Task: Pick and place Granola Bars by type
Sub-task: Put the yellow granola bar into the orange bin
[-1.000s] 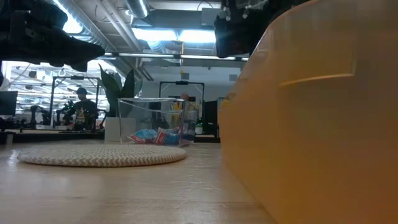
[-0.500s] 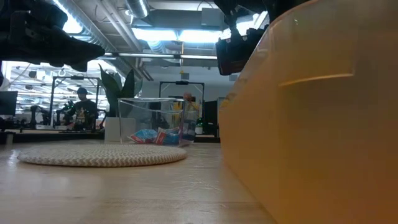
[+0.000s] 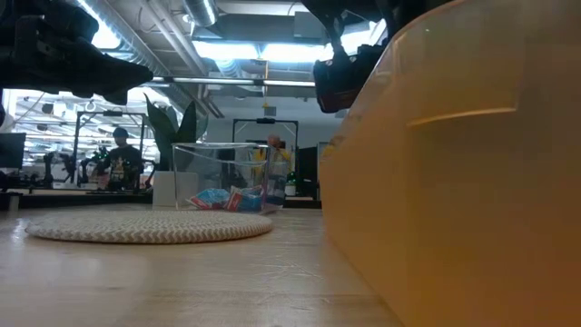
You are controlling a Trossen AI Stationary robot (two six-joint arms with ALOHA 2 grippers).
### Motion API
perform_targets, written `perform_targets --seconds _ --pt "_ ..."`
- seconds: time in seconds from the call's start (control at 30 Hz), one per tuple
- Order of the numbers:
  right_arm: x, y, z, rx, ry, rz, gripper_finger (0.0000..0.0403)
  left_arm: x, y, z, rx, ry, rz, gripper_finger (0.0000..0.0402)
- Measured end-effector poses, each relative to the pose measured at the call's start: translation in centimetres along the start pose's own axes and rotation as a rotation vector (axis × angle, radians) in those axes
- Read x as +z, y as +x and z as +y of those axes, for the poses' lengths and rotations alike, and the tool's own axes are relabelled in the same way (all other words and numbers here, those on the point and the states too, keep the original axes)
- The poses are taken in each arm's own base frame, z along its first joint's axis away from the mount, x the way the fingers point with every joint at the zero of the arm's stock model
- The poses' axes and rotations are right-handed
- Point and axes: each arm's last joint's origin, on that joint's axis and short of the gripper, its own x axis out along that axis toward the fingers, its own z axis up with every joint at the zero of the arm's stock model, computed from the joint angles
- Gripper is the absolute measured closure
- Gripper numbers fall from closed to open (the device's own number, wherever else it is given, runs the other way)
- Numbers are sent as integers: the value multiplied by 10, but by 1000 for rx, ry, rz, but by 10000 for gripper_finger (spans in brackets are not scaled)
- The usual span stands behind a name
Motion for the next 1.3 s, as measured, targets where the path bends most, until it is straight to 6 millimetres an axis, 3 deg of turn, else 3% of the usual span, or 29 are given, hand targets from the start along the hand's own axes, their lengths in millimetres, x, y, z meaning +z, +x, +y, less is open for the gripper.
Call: perform_targets --seconds 0.43,0.8,0.97,1.3 --pt "0 0 0 12 1 8 317 0 0 0 1 0 0 347" --pt "-2 -3 -1 -9 46 38 192 0 0 0 1 0 0 347" --pt "1 -16 0 -66 38 70 167 0 0 0 1 0 0 347" --pt "10 -58 20 -124 -13 64 166 0 0 0 1 0 0 347"
